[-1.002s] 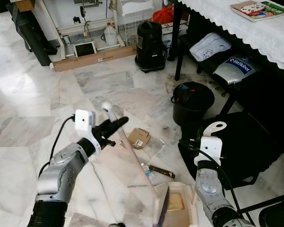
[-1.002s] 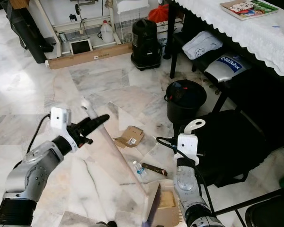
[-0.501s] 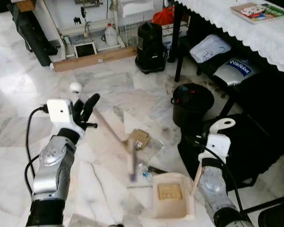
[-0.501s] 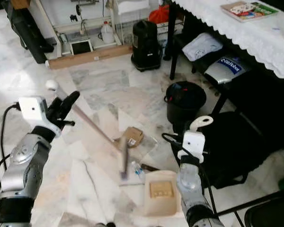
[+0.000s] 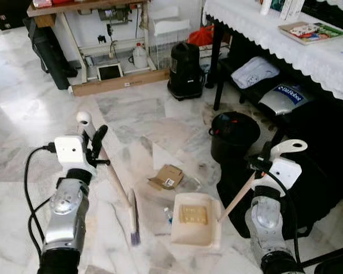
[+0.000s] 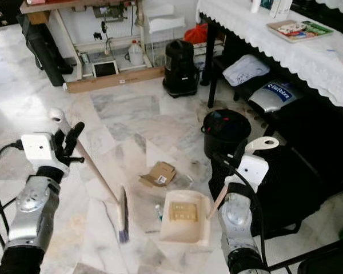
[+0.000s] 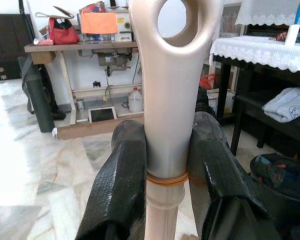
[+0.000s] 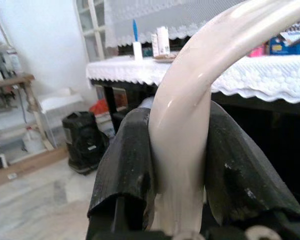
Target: Sweep floor
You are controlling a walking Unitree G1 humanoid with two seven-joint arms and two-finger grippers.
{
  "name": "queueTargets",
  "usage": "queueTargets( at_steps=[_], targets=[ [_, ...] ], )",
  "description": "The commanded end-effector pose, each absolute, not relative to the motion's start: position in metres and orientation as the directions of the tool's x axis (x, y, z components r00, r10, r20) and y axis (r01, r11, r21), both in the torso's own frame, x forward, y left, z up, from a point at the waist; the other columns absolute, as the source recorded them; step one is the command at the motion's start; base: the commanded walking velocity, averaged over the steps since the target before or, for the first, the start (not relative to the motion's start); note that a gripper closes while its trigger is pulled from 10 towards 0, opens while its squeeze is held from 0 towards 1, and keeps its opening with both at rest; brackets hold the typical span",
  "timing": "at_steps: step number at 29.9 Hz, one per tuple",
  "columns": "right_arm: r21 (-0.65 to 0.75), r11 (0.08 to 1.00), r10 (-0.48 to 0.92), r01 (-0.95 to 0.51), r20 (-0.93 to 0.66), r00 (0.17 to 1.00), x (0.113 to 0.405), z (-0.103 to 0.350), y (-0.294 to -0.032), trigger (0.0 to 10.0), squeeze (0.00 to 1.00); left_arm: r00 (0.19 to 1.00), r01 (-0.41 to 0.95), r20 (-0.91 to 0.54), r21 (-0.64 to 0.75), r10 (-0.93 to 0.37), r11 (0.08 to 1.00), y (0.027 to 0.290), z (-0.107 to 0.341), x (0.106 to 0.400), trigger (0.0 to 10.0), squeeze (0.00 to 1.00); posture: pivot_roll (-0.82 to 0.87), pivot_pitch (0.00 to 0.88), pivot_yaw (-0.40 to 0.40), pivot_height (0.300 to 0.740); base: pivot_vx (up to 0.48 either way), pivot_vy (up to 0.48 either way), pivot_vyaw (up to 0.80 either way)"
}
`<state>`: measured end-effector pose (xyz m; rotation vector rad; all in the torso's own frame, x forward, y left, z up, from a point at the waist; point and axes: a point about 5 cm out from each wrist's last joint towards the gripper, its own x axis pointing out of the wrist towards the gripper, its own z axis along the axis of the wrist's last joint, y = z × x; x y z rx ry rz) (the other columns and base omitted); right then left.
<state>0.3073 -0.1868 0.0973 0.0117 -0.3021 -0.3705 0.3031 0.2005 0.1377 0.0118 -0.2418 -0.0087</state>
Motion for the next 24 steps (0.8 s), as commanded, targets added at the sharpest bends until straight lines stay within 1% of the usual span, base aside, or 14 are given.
queueTargets(
  at_steps=[1, 4, 8, 16, 20, 24],
  targets=[
    [0.116, 0.933, -0.360, 0.341, 0.328, 0.873, 0.313, 0.112, -0.184, 10.0, 0.00, 0.963, -0.010, 0.270, 0.031, 0.001, 0.999, 0.203, 0.140, 0.302, 10.0, 0.00, 0.01, 0.000, 0.007, 0.740, 0.000, 0.000, 0.00],
    [0.127, 0.935, -0.354, 0.330, 0.328, 0.876, 0.314, 0.114, -0.182, 10.0, 0.00, 0.965, -0.001, 0.263, 0.043, -0.010, 0.999, 0.200, 0.134, 0.297, 10.0, 0.00, 0.00, 0.000, 0.005, 0.740, 0.000, 0.000, 0.00],
    [0.135, 0.940, -0.341, 0.313, 0.334, 0.879, 0.312, 0.117, -0.183, 10.0, 0.00, 0.965, -0.013, 0.261, 0.026, 0.006, 1.000, 0.195, 0.127, 0.291, 10.0, 0.00, 0.00, 0.000, -0.009, 0.740, 0.000, 0.000, 0.00],
    [0.129, 0.948, -0.317, 0.290, 0.358, 0.878, 0.310, 0.125, -0.183, 10.0, 0.00, 0.960, -0.020, 0.279, 0.018, 0.014, 1.000, 0.190, 0.128, 0.292, 10.0, 0.00, -0.02, 0.000, -0.011, 0.740, 0.000, 0.000, 0.00],
    [0.107, 0.960, -0.280, 0.259, 0.351, 0.893, 0.309, 0.125, -0.178, 10.0, 0.00, 0.957, -0.018, 0.290, 0.015, 0.013, 1.000, 0.187, 0.128, 0.288, 10.0, 0.00, 0.00, 0.000, -0.030, 0.740, 0.000, 0.000, 0.00],
    [0.094, 0.962, -0.273, 0.257, 0.353, 0.895, 0.309, 0.127, -0.179, 10.0, 0.00, 0.955, -0.028, 0.295, 0.006, 0.025, 1.000, 0.187, 0.128, 0.289, 10.0, 0.00, -0.01, 0.000, -0.029, 0.740, 0.000, 0.000, 0.00]
  ],
)
